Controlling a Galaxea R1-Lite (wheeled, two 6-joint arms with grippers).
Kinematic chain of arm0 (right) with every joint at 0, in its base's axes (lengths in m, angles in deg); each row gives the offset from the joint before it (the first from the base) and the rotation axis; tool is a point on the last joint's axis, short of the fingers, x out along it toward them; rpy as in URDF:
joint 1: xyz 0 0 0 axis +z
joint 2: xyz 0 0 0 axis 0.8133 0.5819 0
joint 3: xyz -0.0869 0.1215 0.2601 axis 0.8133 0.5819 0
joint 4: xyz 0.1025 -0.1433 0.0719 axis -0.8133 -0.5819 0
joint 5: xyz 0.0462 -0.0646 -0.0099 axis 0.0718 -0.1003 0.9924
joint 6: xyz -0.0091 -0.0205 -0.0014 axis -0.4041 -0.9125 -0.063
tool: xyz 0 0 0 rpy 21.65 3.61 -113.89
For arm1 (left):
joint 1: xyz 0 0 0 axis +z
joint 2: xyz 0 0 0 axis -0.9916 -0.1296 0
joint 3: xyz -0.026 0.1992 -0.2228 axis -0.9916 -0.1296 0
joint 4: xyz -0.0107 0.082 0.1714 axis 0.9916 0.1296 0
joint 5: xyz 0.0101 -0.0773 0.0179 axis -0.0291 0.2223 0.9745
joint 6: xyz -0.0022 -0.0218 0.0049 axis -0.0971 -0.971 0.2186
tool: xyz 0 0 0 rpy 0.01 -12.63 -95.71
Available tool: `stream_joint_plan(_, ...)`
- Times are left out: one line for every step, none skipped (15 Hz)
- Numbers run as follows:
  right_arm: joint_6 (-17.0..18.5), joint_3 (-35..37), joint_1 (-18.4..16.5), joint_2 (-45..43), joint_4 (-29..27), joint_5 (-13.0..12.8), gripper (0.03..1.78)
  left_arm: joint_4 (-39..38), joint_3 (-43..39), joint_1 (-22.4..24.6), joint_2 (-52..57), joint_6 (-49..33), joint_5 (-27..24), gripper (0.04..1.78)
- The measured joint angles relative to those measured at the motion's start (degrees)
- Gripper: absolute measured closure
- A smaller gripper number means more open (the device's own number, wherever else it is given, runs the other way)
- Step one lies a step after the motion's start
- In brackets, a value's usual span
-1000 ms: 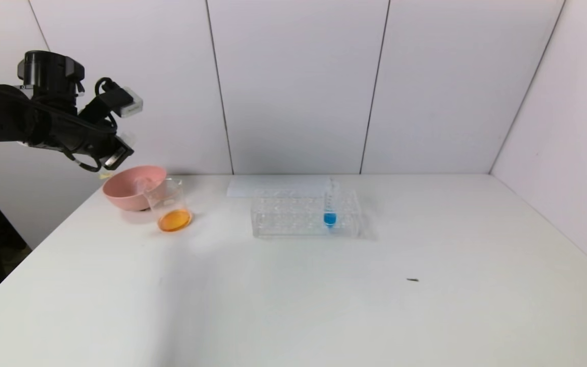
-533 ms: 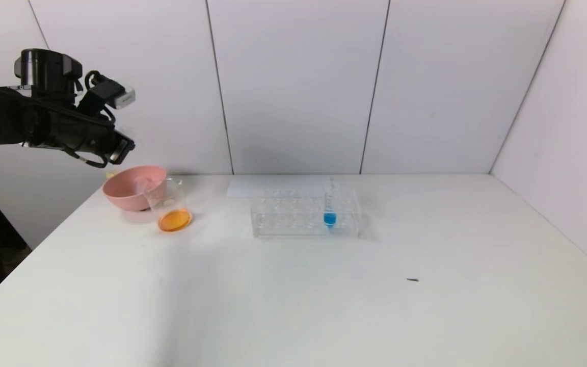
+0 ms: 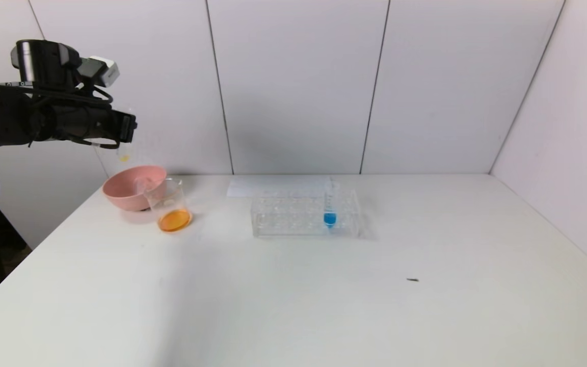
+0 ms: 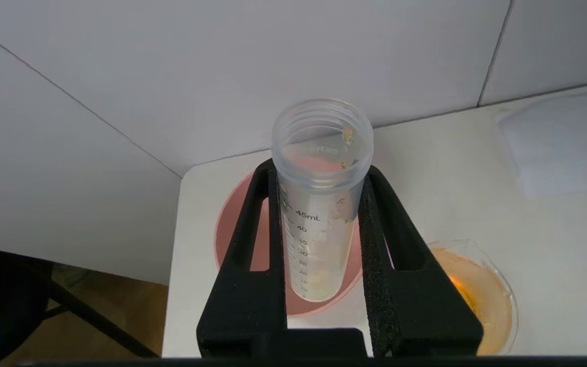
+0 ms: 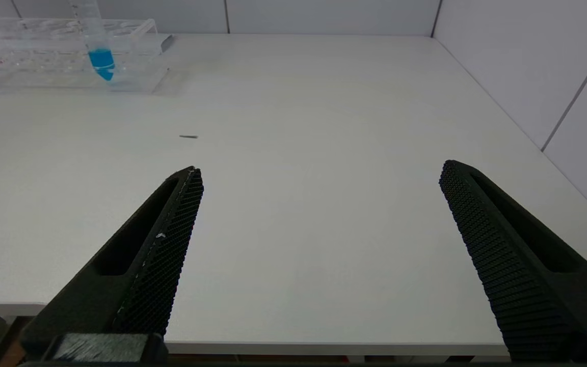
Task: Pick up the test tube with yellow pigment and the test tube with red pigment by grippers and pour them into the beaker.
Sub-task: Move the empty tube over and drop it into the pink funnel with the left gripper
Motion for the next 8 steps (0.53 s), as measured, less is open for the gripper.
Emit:
stream_joint_plan(0.0, 0.0, 0.0, 0.0, 0.0, 0.0, 0.11, -0.6, -0.2, 0.0, -0.1, -1.7, 0.0, 1.38)
stream_joint_plan(0.0, 0.0, 0.0, 0.0, 0.0, 0.0, 0.11, -0.9, -0.5, 0.1, -0.2, -3.7, 0.0, 1.38)
stream_joint_plan(0.0, 0.0, 0.0, 0.0, 0.0, 0.0, 0.11, -1.0, -1.1, 0.1, -0.2, -6.1, 0.1, 1.38)
stream_joint_plan(0.0, 0.0, 0.0, 0.0, 0.0, 0.0, 0.11, -1.3, -2.0, 0.2, -0.3, -8.5, 0.2, 1.38)
stream_joint_plan(0.0, 0.0, 0.0, 0.0, 0.0, 0.0, 0.11, -2.2, -2.9, 0.3, -0.4, -10.5, 0.2, 1.38)
stream_joint_plan(0.0, 0.0, 0.0, 0.0, 0.0, 0.0, 0.11, -3.9, -4.1, 0.4, -0.6, -11.5, 0.2, 1.38)
stream_joint_plan(0.0, 0.0, 0.0, 0.0, 0.0, 0.0, 0.11, -6.1, -5.3, 0.5, -0.9, -12.0, 0.1, 1.38)
stream_joint_plan(0.0, 0.0, 0.0, 0.0, 0.0, 0.0, 0.11, -8.7, -6.4, 0.6, -1.3, -12.6, 0.1, 1.38)
